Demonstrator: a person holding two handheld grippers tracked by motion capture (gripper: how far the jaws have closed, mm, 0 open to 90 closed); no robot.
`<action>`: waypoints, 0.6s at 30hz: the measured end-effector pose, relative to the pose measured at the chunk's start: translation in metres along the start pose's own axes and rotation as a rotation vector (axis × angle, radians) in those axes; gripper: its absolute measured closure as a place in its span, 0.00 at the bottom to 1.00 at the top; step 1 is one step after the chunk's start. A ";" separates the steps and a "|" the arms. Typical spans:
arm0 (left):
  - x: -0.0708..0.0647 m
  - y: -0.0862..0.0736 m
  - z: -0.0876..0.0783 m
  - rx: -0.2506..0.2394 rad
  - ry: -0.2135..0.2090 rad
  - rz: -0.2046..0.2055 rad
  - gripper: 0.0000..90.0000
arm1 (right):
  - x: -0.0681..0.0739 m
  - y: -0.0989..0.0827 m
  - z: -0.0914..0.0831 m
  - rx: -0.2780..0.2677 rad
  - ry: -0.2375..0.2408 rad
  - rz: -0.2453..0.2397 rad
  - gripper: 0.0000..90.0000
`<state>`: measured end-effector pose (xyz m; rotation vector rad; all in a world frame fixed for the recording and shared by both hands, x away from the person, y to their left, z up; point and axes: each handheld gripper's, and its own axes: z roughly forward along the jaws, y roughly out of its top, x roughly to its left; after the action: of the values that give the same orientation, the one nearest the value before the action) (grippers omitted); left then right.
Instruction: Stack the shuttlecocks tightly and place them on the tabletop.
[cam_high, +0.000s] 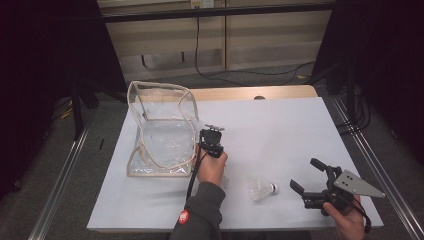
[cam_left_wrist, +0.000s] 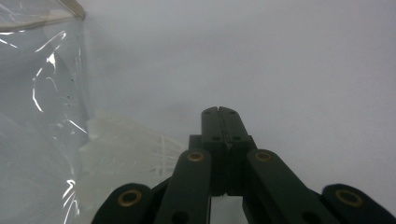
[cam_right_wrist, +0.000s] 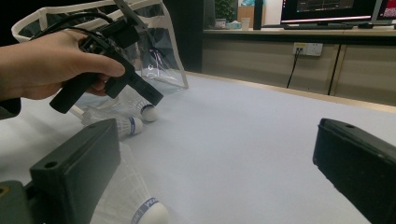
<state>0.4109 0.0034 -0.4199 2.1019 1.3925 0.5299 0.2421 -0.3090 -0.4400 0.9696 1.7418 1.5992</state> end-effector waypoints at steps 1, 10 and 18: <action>0.001 0.000 -0.001 0.001 0.004 0.001 1.00 | 0.000 0.000 0.000 -0.001 -0.001 0.001 0.00; 0.003 -0.004 -0.006 0.006 0.027 -0.006 1.00 | 0.001 0.000 0.000 0.002 0.002 -0.005 0.00; 0.002 -0.003 -0.004 -0.009 0.006 -0.006 1.00 | 0.002 0.000 0.000 0.003 0.004 -0.005 0.00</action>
<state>0.4069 0.0076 -0.4187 2.0903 1.3968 0.5390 0.2412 -0.3070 -0.4401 0.9631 1.7484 1.5971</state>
